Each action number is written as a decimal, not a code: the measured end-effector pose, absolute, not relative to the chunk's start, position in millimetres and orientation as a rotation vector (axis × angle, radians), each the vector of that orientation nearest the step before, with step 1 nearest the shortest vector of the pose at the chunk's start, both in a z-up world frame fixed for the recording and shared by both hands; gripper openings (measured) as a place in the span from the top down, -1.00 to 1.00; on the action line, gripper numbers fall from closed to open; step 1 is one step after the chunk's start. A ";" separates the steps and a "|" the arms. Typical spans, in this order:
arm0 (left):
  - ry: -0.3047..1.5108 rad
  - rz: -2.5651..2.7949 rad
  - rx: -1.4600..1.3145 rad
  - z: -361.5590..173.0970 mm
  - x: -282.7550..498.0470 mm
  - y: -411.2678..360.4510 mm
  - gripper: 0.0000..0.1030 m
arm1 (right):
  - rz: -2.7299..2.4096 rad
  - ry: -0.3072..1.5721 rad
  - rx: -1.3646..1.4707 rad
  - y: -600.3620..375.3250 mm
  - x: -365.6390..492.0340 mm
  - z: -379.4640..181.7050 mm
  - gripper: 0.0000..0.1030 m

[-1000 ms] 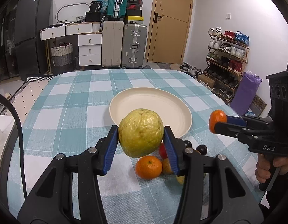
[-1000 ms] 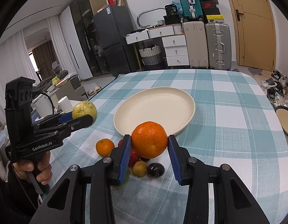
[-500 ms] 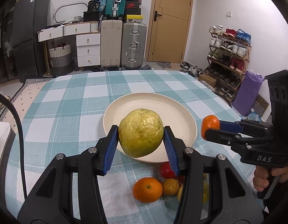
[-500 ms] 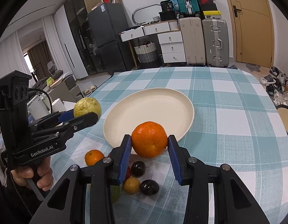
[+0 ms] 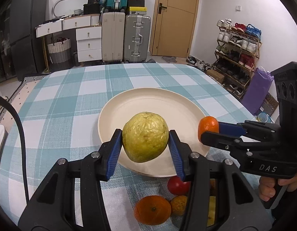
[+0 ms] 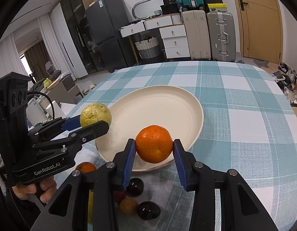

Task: Organize fruits
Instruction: 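Carry the guava and orange onto the cream plate and release both, then withdraw both grippers from the plate back toward the fruit cluster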

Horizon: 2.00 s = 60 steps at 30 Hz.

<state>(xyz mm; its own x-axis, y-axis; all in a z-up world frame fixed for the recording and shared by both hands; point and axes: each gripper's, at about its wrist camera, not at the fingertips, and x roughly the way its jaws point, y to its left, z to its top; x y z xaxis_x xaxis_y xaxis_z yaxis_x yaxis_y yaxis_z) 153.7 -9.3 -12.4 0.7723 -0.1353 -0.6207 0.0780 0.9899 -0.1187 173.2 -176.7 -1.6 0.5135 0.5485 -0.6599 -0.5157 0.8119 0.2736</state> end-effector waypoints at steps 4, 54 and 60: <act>0.705 -0.113 -0.085 -20.3 161.0 -9.3 0.11 | 0.625 0.827 0.035 -173.3 179.2 -6.6 0.21; 0.604 0.012 -0.070 11.6 56.4 20.7 -0.99 | 0.568 0.726 -0.041 -203.6 124.9 12.6 -1.00; 0.630 0.000 -0.089 3.8 52.6 22.7 -0.99 | 0.592 0.745 -0.068 -206.1 118.2 6.8 -1.00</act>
<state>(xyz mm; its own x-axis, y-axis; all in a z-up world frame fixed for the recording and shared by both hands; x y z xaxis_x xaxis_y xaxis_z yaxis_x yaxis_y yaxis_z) 52.6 22.7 3.8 0.8079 -0.0275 -0.5887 -0.0267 0.9962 -0.0832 118.2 -206.1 6.8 0.5805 0.4826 -0.6558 -0.5296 0.8356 0.1461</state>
